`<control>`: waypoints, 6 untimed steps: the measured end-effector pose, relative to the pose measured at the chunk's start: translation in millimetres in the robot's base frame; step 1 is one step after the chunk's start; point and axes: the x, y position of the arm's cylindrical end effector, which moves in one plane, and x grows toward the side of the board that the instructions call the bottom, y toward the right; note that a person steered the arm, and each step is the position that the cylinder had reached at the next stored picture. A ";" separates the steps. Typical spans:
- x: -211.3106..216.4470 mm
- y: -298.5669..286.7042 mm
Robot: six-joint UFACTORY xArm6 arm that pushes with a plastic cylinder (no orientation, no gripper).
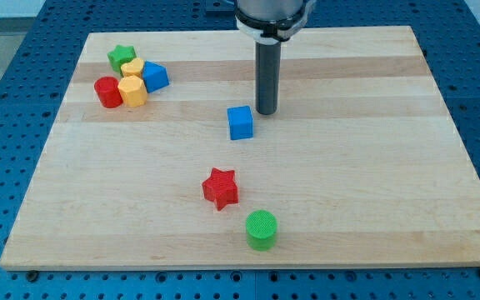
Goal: Place blue cube above red star
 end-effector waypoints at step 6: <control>78.7 -21.2</control>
